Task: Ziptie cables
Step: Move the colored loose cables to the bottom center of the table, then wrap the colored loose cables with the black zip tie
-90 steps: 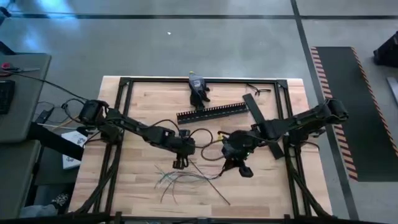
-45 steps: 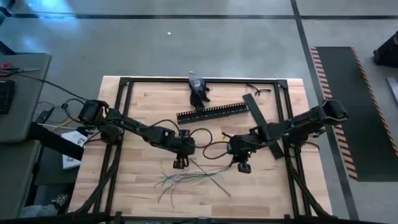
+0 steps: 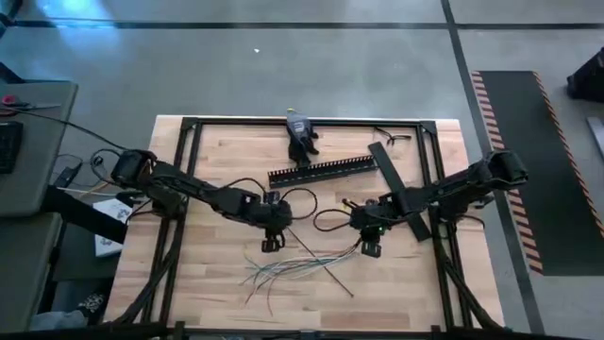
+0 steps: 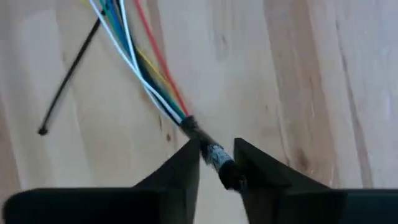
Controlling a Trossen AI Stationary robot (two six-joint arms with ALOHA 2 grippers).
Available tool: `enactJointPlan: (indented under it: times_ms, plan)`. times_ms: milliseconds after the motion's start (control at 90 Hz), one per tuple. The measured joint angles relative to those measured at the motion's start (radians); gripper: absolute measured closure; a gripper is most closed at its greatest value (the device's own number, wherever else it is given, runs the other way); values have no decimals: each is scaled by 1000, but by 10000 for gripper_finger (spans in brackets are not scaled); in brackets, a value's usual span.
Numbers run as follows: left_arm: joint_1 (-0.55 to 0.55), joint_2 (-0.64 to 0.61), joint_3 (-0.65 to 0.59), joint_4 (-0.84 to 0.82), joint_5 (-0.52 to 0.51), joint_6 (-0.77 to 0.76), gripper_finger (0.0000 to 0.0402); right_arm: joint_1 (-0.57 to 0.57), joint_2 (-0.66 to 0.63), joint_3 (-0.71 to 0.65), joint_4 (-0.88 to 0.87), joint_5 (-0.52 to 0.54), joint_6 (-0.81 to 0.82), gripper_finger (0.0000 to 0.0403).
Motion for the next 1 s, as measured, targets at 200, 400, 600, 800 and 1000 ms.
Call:
enactJointPlan:
  times_ms: [200,400,600,800,1000]
  plan:
    - [-13,43,0,-13,109,-68,374,-21,-4,116,-201,129,-38,218]
    - [-16,117,-1,92,113,-69,399,15,-5,177,-142,102,-111,198]
    - [22,214,-1,160,110,-65,401,67,-5,164,-45,106,-129,197]
    - [49,217,0,187,12,6,401,63,4,118,193,148,-126,197]
    - [110,157,2,190,-116,106,401,-26,90,26,525,101,-120,197]
